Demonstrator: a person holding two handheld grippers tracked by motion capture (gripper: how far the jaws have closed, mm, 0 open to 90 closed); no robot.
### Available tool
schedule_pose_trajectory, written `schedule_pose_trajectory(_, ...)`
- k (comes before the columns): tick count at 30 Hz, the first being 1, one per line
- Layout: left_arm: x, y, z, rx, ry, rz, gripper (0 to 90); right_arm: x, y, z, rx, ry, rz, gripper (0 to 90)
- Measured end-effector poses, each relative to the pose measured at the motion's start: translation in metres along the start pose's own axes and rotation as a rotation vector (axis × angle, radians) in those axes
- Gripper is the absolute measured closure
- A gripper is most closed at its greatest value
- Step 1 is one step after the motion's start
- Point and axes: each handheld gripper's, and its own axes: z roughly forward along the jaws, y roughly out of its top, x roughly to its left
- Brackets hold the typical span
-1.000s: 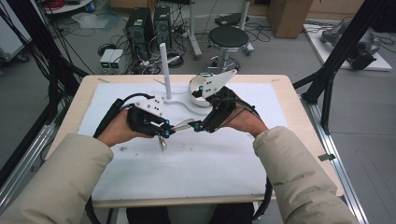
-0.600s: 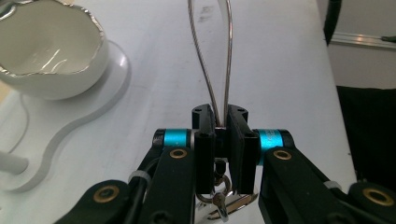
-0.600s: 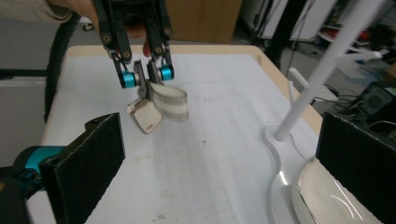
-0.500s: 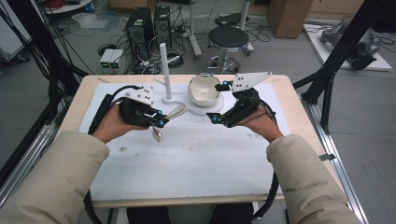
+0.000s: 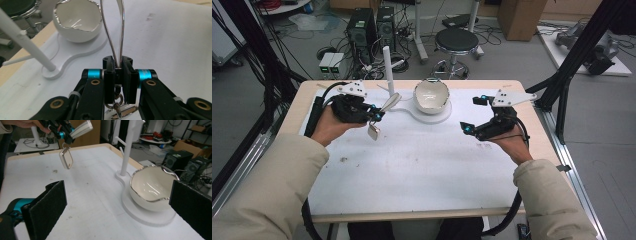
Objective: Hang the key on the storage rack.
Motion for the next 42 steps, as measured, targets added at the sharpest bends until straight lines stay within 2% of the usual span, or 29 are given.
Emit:
schedule_pose_trajectory(3,0.004,-0.001,0.0,-0.008,0.024,-0.025,81.7,-0.003,-0.011,-0.007,0.006,-0.015,0.025,0.4)
schedule_pose_trajectory(5,0.008,-0.002,0.0,-0.013,0.059,-0.051,81.7,-0.006,-0.018,-0.012,-0.006,-0.031,0.036,0.4)
schedule_pose_trajectory(8,0.013,-0.004,0.001,-0.021,0.091,-0.071,81.7,-0.007,-0.023,-0.016,-0.014,-0.042,0.051,0.4)
schedule_pose_trajectory(12,0.02,-0.006,0.005,-0.009,0.137,-0.089,81.7,-0.008,-0.038,-0.026,-0.087,-0.074,0.078,0.4)
schedule_pose_trajectory(13,0.021,-0.006,0.006,-0.005,0.147,-0.091,81.7,-0.009,-0.04,-0.028,-0.082,-0.082,0.088,0.4)
schedule_pose_trajectory(16,0.024,-0.007,0.006,-0.008,0.172,-0.1,81.7,-0.009,-0.05,-0.034,-0.126,-0.106,0.11,0.4)
schedule_pose_trajectory(17,0.026,-0.008,0.008,-0.018,0.197,-0.112,81.7,-0.009,-0.053,-0.035,-0.13,-0.114,0.112,0.4)
schedule_pose_trajectory(19,0.028,-0.008,0.009,-0.02,0.219,-0.11,81.7,-0.007,-0.061,-0.038,-0.138,-0.134,0.125,0.4)
schedule_pose_trajectory(21,0.029,-0.009,0.01,-0.017,0.229,-0.11,81.7,-0.006,-0.064,-0.039,-0.149,-0.144,0.128,0.4)
schedule_pose_trajectory(28,0.031,-0.01,0.022,-0.035,0.278,-0.111,81.8,0.002,-0.098,-0.046,-0.234,-0.204,0.193,0.4)
schedule_pose_trajectory(31,0.032,-0.012,0.029,-0.026,0.286,-0.123,81.8,0.005,-0.111,-0.046,-0.234,-0.222,0.206,0.4)
schedule_pose_trajectory(33,0.032,-0.013,0.032,-0.031,0.294,-0.129,81.7,0.006,-0.113,-0.046,-0.228,-0.228,0.204,0.4)
schedule_pose_trajectory(34,0.033,-0.014,0.035,-0.034,0.312,-0.13,81.8,0.009,-0.118,-0.046,-0.227,-0.247,0.202,0.4)
schedule_pose_trajectory(36,0.035,-0.014,0.036,-0.039,0.317,-0.136,81.7,0.01,-0.121,-0.044,-0.219,-0.268,0.191,0.4)
schedule_pose_trajectory(42,0.039,-0.017,0.039,-0.034,0.323,-0.144,81.8,0.01,-0.128,-0.04,-0.224,-0.279,0.218,0.4)
